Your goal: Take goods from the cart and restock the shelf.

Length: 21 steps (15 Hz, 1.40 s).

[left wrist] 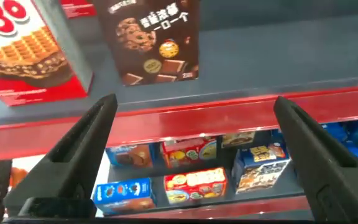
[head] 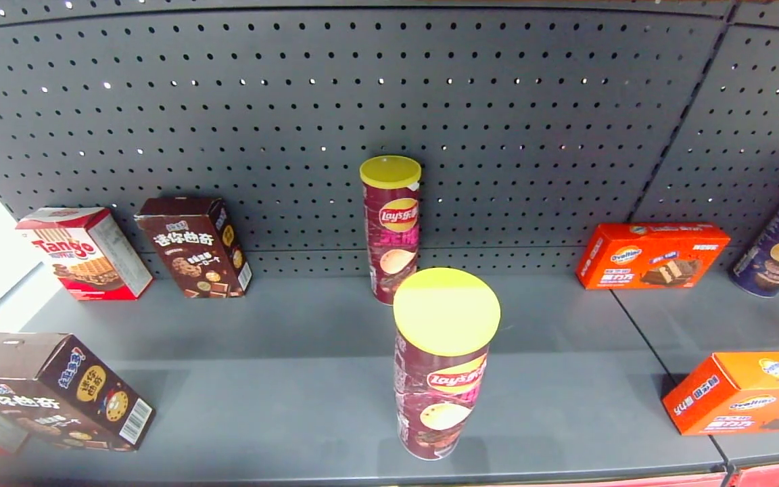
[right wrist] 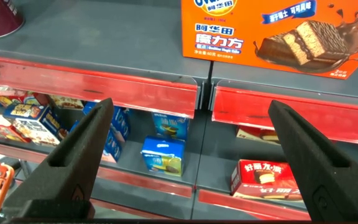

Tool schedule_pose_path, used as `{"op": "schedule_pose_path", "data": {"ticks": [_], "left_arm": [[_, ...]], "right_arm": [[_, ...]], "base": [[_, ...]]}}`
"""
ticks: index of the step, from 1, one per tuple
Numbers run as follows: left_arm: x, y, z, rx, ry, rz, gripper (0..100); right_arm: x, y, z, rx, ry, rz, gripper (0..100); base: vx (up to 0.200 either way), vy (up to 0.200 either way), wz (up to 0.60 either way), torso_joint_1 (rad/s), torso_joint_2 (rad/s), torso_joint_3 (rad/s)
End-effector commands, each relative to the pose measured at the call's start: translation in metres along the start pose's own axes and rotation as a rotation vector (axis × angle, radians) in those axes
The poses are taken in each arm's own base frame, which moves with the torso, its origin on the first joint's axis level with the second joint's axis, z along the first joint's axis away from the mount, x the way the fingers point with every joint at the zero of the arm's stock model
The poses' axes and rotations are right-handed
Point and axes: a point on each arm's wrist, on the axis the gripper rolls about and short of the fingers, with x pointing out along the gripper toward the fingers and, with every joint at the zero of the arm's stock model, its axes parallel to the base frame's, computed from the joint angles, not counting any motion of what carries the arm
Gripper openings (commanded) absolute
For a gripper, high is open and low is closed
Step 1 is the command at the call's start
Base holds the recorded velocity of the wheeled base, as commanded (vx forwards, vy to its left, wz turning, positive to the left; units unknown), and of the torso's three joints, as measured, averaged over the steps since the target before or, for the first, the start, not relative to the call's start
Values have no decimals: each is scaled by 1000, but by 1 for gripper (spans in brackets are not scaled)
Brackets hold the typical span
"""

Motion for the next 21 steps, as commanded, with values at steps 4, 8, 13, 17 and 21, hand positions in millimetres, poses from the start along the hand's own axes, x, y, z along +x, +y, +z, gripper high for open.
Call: {"op": "schedule_pose_path", "data": {"ticks": [4, 8, 13, 17, 21], "left_arm": [[0, 1, 0, -7, 7, 47, 100], [0, 0, 0, -7, 8, 9, 100], [0, 0, 0, -7, 4, 6, 100], [0, 0, 0, -9, 5, -4, 100], [0, 0, 0, -9, 7, -5, 100]], "right_arm": [[0, 0, 0, -3, 4, 17, 100], [19, -1, 81, -11, -4, 49, 100], [51, 9, 127, -72, 56, 282, 100], [104, 29, 144, -96, 180, 420, 100], [150, 54, 128, -129, 304, 464, 100]], "base": [[0, 0, 0, 0, 0, 0], [0, 0, 0, 0, 0, 0], [0, 0, 0, 0, 0, 0], [0, 0, 0, 0, 0, 0], [0, 0, 0, 0, 0, 0]]}}
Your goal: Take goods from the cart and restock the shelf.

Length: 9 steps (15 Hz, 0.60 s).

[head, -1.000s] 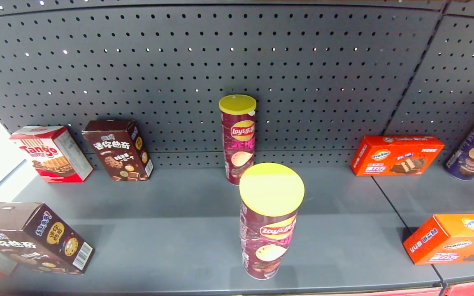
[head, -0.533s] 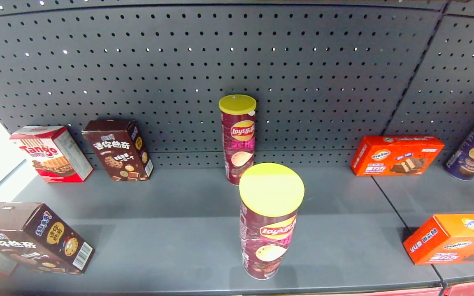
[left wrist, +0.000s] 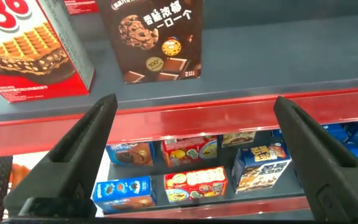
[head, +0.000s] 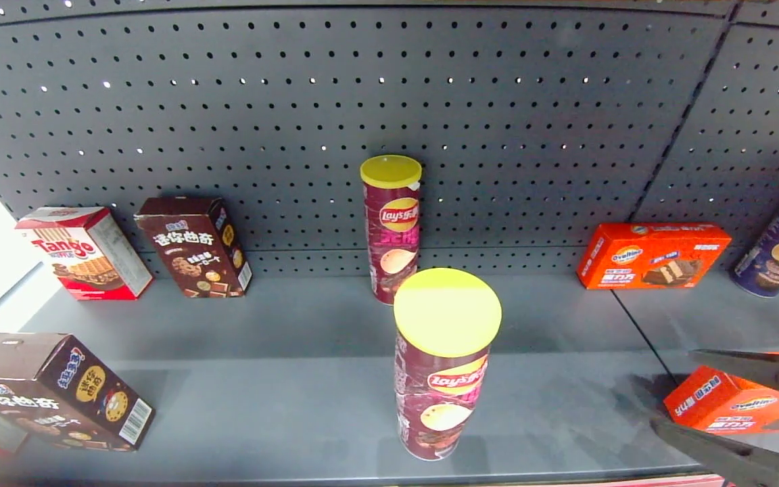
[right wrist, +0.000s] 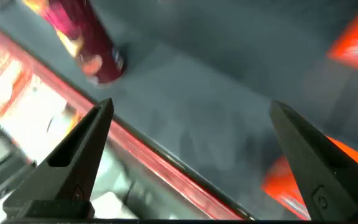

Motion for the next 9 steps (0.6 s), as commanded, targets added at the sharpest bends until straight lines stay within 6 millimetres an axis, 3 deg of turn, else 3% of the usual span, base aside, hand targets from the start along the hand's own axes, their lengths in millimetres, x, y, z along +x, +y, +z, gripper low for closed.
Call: {"op": "schedule_pose_path", "data": {"ticks": [1, 4, 9], "left_arm": [[0, 0, 0, -2, 4, -1, 100], [0, 0, 0, -5, 4, 1, 100], [0, 0, 0, -7, 4, 1, 100]], "right_arm": [[48, 2, -6, -7, 110, 18, 100], [73, 9, -4, -23, 131, 50, 100], [95, 21, 1, -42, 159, 110, 100]], "base": [[0, 0, 0, 0, 0, 0], [0, 0, 0, 0, 0, 0], [0, 0, 0, 0, 0, 0]]}}
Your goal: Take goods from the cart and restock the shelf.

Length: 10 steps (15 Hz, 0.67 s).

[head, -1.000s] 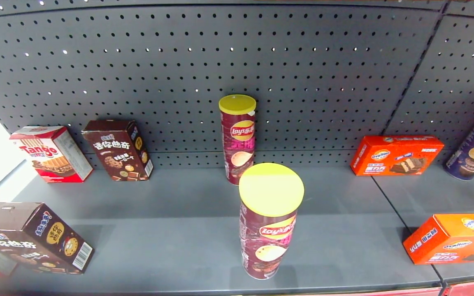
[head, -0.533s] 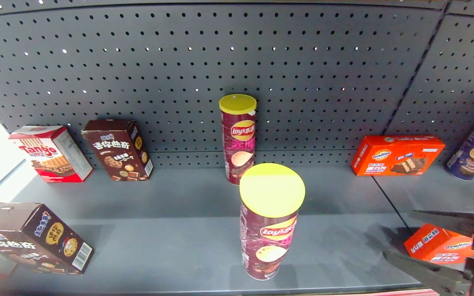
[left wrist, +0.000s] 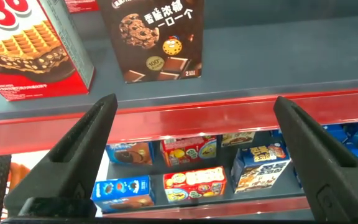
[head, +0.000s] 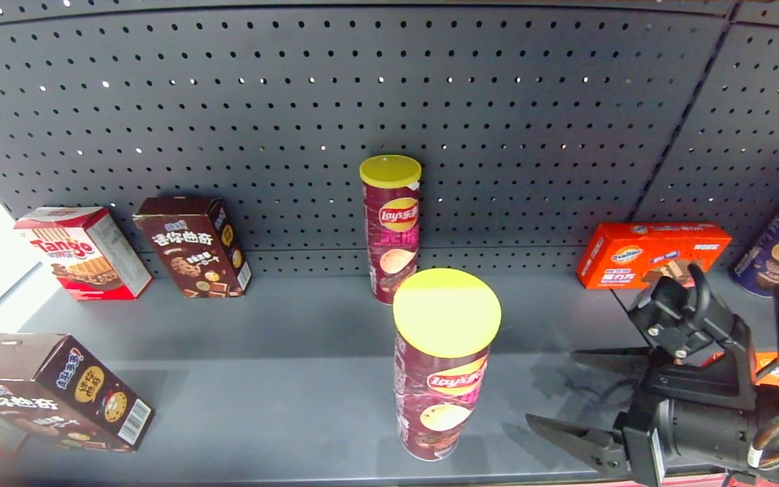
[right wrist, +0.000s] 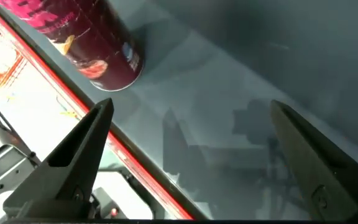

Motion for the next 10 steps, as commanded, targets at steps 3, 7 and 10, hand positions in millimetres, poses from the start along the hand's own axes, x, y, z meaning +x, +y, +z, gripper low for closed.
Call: {"op": "schedule_pose_path", "data": {"ticks": [3, 7, 10], "left_arm": [[0, 0, 0, 0, 3, 2, 100], [0, 0, 0, 0, 3, 0, 100], [0, 0, 0, -6, 3, 3, 100]], "right_arm": [[19, 6, 1, -13, 40, 37, 100], [29, 9, 4, -20, 49, 52, 100], [39, 9, 11, -22, 45, 52, 100]], "base": [[0, 0, 0, 0, 0, 0], [0, 0, 0, 0, 0, 0], [0, 0, 0, 0, 0, 0]]}}
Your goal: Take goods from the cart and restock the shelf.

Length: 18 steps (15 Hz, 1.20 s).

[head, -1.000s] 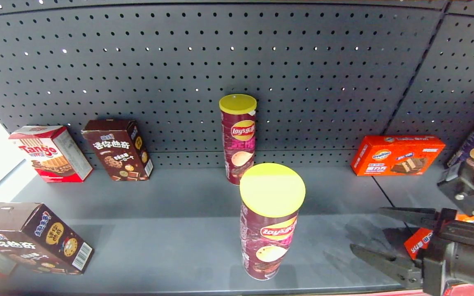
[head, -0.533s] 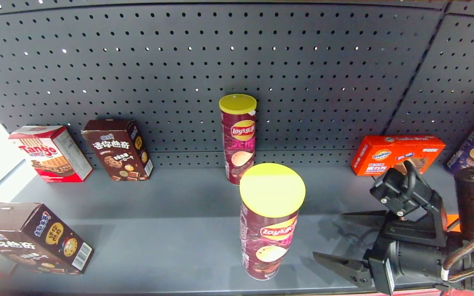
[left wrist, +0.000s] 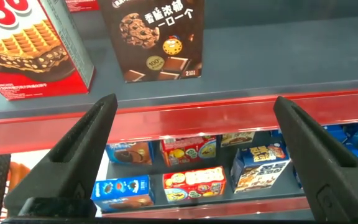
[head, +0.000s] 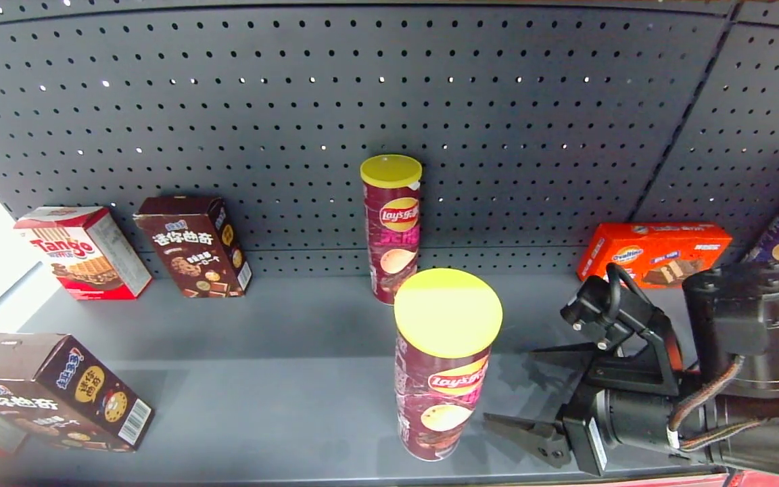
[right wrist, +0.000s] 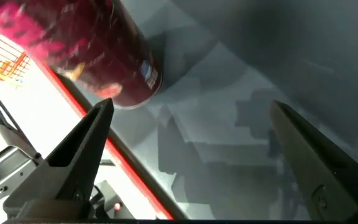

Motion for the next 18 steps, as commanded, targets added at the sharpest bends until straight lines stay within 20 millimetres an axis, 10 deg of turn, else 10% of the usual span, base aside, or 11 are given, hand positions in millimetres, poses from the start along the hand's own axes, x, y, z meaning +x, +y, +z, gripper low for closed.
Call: {"op": "schedule_pose_path", "data": {"ticks": [1, 18], "left_arm": [[0, 0, 0, -1, 2, 1, 100], [0, 0, 0, -1, 2, 0, 100]], "right_arm": [[8, 0, 1, -1, 11, 3, 100], [22, -3, 9, 1, 5, -3, 100]], "base": [[0, 0, 0, 0, 0, 0], [0, 0, 0, 0, 0, 0]]}}
